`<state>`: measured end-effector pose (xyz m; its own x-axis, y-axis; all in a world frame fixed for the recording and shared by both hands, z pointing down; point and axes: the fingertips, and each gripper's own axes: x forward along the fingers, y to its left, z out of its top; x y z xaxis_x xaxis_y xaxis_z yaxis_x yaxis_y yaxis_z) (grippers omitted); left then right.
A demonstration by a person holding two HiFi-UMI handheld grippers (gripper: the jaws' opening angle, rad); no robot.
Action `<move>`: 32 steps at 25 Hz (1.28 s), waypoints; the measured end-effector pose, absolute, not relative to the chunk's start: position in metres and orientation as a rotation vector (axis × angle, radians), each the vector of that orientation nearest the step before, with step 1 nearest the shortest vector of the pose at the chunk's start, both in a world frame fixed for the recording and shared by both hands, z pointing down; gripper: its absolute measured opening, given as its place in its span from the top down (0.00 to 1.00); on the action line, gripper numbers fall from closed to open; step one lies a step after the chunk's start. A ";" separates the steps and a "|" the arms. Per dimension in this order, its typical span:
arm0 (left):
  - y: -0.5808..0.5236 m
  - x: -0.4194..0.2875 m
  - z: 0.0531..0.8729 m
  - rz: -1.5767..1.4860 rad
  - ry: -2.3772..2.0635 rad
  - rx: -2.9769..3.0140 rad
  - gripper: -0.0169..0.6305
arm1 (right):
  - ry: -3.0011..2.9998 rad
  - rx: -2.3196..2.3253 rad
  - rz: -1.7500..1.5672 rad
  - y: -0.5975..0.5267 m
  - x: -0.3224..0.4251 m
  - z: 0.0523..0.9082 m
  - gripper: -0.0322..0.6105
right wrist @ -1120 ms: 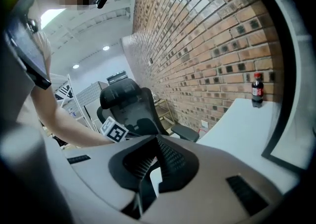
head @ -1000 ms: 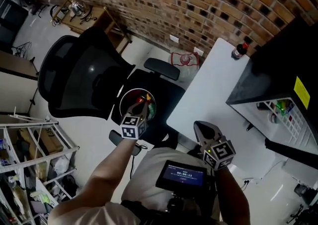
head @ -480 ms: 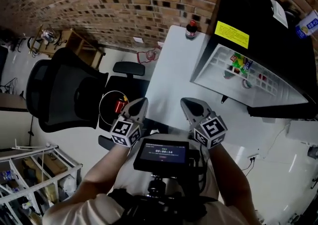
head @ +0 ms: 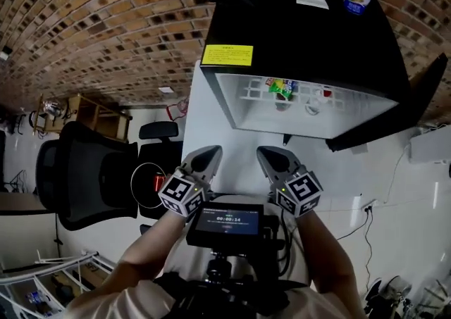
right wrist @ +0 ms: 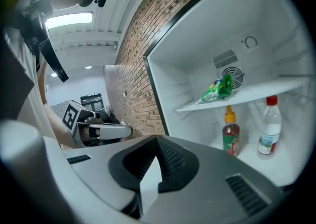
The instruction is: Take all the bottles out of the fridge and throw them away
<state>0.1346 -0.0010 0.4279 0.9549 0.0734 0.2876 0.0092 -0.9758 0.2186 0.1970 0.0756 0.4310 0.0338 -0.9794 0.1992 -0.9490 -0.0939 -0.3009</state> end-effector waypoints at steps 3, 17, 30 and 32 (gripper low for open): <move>0.021 0.162 0.421 0.431 0.139 2.896 0.97 | 1.978 -2.246 -0.540 0.103 0.215 0.430 0.95; 0.114 0.233 0.403 0.411 0.402 2.893 0.97 | 1.734 -2.391 -0.480 0.197 0.277 0.427 0.95; 0.162 0.250 0.410 0.410 0.429 2.887 0.97 | 1.735 -2.373 -0.486 0.236 0.285 0.429 0.95; 0.165 0.250 0.408 0.417 0.420 2.888 0.97 | 1.741 -2.370 -0.484 0.239 0.287 0.429 0.95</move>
